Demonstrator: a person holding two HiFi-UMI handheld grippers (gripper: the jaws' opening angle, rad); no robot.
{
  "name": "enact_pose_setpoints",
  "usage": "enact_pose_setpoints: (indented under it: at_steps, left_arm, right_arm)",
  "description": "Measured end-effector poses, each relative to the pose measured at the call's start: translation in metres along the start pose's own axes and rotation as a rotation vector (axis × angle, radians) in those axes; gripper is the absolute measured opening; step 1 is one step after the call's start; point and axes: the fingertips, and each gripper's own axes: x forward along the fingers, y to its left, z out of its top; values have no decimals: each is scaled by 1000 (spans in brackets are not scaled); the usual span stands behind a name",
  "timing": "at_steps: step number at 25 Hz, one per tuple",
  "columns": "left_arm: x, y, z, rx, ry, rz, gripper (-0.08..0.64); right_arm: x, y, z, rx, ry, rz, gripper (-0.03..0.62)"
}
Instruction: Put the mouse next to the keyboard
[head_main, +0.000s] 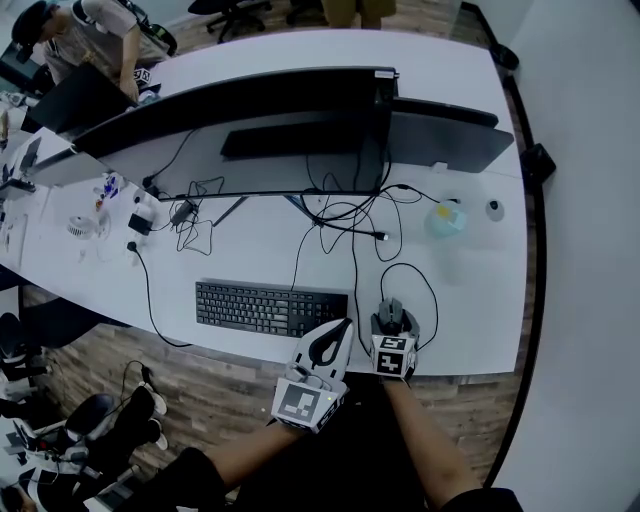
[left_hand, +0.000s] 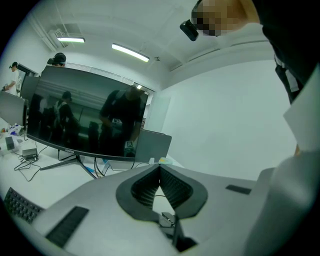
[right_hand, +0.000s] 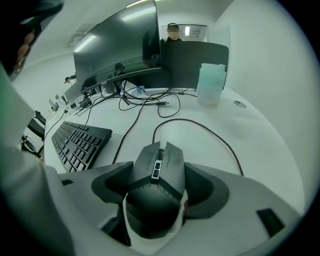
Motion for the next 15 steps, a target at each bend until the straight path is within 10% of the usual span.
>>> enact_pose_setpoints:
  at_steps: [15]
  left_arm:
    - [-33, -8, 4, -30, -38, -42, 3]
  right_arm:
    - [-31, 5, 11, 53, -76, 56, 325]
